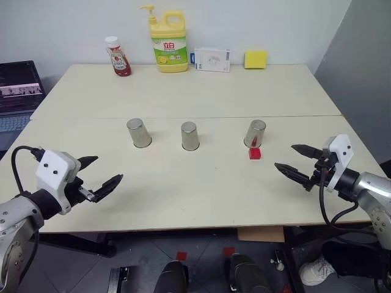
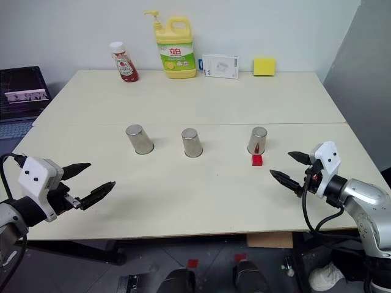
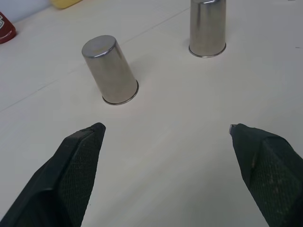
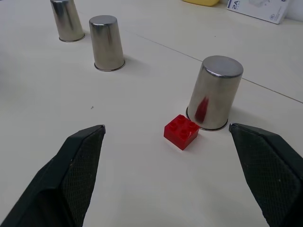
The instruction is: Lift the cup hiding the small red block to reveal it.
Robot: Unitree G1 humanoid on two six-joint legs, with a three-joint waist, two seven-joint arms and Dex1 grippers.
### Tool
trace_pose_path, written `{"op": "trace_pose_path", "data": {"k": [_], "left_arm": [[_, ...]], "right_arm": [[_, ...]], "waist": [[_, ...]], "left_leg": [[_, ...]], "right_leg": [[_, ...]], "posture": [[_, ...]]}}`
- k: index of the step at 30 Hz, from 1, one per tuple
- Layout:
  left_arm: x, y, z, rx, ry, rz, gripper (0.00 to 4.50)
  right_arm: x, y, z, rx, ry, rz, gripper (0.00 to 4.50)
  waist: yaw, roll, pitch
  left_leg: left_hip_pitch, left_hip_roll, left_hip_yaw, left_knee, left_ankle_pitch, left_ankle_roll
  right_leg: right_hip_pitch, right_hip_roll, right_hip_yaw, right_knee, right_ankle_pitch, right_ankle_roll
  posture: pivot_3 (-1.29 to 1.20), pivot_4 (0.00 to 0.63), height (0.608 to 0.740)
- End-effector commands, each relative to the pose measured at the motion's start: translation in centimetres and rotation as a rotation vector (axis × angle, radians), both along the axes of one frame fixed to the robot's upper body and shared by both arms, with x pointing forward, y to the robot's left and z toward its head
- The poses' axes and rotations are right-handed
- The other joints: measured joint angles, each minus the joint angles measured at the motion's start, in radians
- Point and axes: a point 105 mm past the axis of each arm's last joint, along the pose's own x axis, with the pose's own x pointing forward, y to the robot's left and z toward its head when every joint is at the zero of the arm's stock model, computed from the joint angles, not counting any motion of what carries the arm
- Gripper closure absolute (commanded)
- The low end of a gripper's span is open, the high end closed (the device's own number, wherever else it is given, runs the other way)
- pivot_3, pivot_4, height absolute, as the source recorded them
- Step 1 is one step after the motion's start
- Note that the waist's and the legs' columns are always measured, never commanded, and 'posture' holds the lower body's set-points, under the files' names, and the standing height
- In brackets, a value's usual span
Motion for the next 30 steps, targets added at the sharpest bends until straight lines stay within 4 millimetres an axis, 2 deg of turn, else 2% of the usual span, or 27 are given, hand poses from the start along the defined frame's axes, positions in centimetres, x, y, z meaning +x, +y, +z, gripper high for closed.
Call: {"op": "trace_pose_path", "data": {"k": [1, 30], "left_arm": [[-0.01, -0.47, 0.7, 0.024, -0.025, -0.027, 0.0], [0.44, -1.0, 0.27, 0.034, -0.011, -0.066, 0.0]], "right_arm": [[-0.08, -0.19, 1.0, -0.007, -0.047, 0.0, 0.05], [-0.37, 0.04, 0.77, -0.007, -0.053, 0.007, 0.05]], "waist": [[0.0, 0.0, 0.0], [0.0, 0.0, 0.0]], "left_leg": [[0.0, 0.0, 0.0, 0.0, 0.0, 0.0], [0.0, 0.0, 0.0, 0.0, 0.0, 0.0]], "right_leg": [[0.0, 0.0, 0.0, 0.0, 0.0, 0.0], [0.0, 0.0, 0.0, 0.0, 0.0, 0.0]], "posture": [[0.0, 0.15, 0.74], [0.0, 0.15, 0.74]]}}
